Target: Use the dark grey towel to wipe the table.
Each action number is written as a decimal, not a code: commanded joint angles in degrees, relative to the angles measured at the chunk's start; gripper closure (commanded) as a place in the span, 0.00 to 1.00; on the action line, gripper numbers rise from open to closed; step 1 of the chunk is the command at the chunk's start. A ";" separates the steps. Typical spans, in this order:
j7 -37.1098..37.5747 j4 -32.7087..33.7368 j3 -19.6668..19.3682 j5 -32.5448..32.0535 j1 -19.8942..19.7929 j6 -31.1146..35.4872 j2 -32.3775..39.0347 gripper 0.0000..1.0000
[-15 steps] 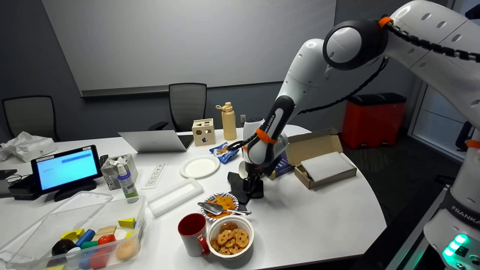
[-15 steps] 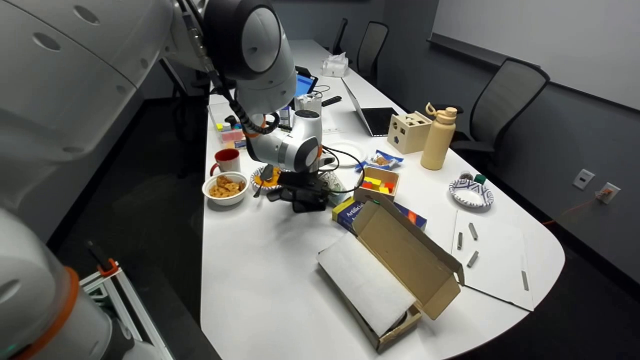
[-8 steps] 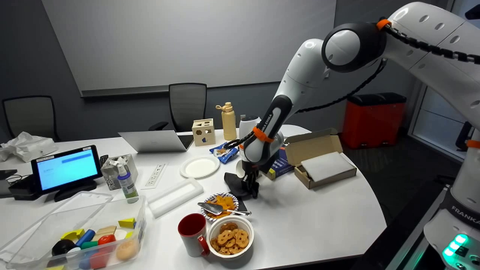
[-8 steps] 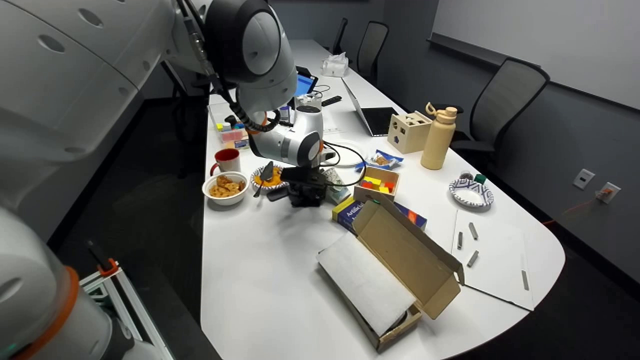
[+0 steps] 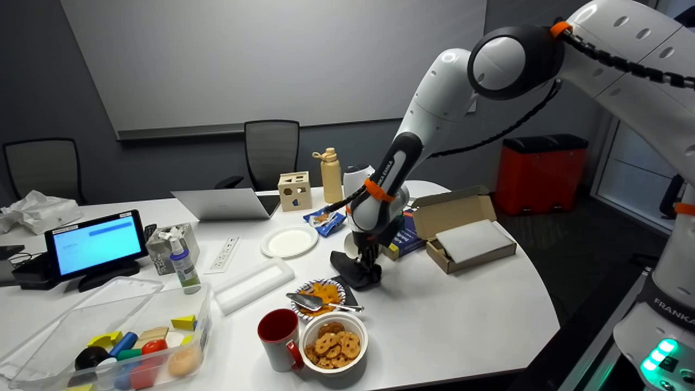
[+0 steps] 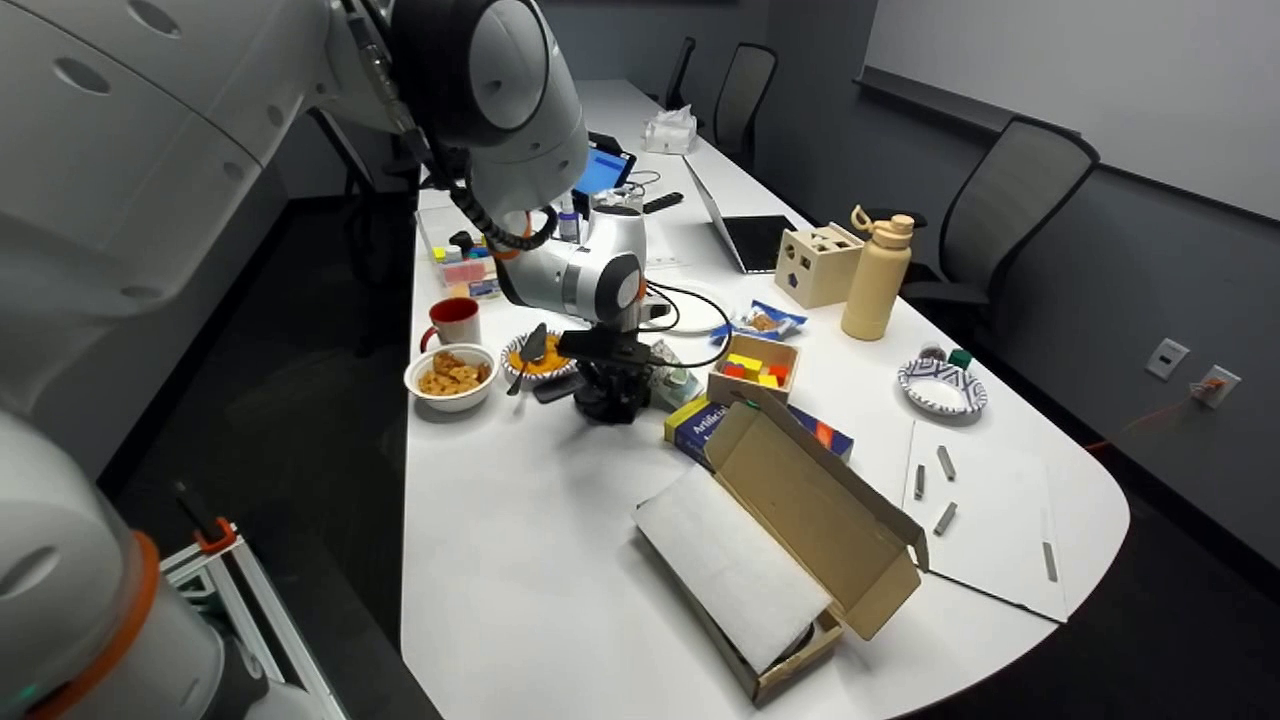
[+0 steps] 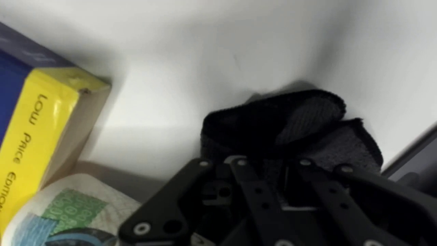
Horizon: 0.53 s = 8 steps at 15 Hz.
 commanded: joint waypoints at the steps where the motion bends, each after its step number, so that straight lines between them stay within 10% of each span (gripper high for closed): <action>1: 2.52 -6.72 -0.57 -0.49 0.70 -7.21 -6.47 0.97; 8: 6.00 -17.07 2.42 2.22 0.16 -12.33 -11.23 0.97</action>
